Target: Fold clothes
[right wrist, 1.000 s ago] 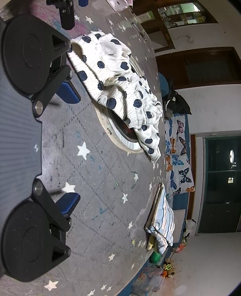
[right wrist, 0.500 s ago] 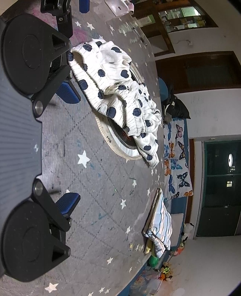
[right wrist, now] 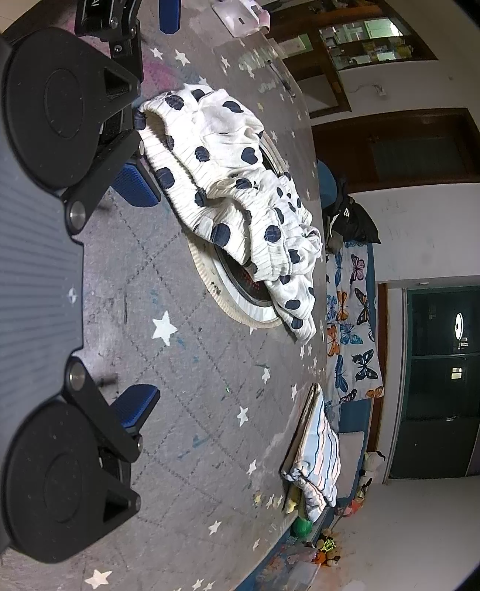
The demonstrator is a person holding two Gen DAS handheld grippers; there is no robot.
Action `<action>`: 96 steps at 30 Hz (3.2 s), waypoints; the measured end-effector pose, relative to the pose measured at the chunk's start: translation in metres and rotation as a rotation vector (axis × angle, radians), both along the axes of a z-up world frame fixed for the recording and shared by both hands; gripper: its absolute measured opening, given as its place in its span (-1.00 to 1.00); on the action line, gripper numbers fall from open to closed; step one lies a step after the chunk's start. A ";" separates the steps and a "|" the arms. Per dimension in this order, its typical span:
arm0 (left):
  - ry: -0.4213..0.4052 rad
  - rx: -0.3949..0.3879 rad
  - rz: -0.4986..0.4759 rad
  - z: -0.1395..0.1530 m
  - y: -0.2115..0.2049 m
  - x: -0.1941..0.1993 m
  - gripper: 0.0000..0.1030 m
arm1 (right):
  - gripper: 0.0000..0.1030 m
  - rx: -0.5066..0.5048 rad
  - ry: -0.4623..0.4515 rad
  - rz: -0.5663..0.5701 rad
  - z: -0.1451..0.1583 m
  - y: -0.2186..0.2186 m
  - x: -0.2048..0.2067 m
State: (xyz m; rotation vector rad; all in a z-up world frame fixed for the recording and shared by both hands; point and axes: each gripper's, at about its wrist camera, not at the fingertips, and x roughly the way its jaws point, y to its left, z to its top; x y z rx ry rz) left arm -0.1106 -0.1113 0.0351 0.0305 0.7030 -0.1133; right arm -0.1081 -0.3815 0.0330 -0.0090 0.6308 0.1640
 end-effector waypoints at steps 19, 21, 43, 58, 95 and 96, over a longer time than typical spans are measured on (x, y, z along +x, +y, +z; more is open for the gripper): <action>-0.004 0.001 0.003 0.007 0.002 0.019 1.00 | 1.00 -0.018 0.008 0.031 0.002 0.011 0.020; -0.007 0.003 0.006 0.009 0.004 0.023 1.00 | 1.00 -0.026 0.008 0.038 0.002 0.013 0.024; 0.031 -0.111 0.022 0.017 0.037 0.090 1.00 | 1.00 -0.010 -0.016 0.132 0.029 0.024 0.105; 0.096 -0.194 -0.010 0.005 0.044 0.109 0.52 | 0.64 0.077 0.053 0.172 0.031 0.031 0.184; 0.123 -0.290 -0.354 0.053 0.048 0.014 -0.77 | -0.87 0.101 0.084 0.197 0.056 -0.057 0.008; 0.132 -0.288 -0.371 0.052 0.047 0.010 -0.77 | -0.87 0.097 0.103 0.201 0.053 -0.059 0.002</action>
